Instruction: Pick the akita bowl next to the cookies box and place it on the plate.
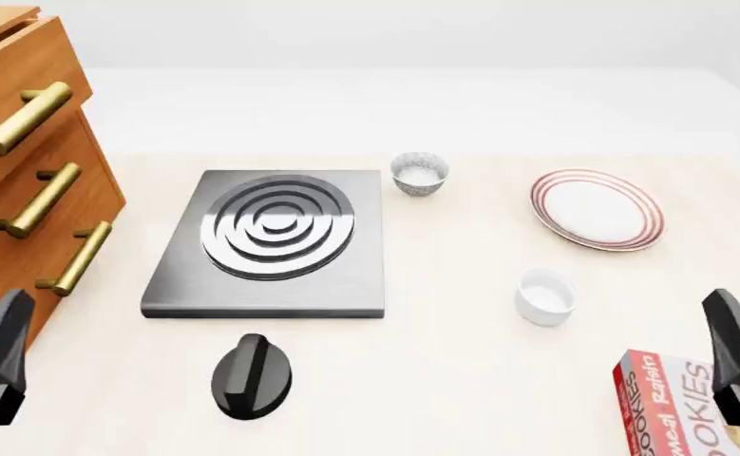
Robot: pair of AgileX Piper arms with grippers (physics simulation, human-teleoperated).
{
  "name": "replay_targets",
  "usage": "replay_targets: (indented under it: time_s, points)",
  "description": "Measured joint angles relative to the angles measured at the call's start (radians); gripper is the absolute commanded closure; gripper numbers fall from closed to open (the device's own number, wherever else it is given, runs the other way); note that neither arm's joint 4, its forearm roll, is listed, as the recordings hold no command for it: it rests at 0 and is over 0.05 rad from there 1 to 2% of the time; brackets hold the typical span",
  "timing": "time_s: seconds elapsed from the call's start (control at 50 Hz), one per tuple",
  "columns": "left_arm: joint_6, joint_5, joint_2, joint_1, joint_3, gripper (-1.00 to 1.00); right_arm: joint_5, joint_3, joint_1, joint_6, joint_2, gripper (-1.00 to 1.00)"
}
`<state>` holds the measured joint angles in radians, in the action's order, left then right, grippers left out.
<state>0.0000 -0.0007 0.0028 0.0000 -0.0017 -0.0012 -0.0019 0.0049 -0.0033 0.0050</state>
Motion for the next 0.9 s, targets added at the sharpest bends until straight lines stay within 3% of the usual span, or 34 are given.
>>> replay_targets:
  time_s: [0.3, 0.9]
  points:
    - [0.0, -0.001, 0.003, 0.0, -0.002, -1.0, -0.004, -0.049, -0.007, -0.001, 0.079, -1.0]
    - [0.0, -0.001, 0.004, 0.0, -0.003, -1.0, 0.271, -0.351, -0.096, 0.012, 0.414, -1.0]
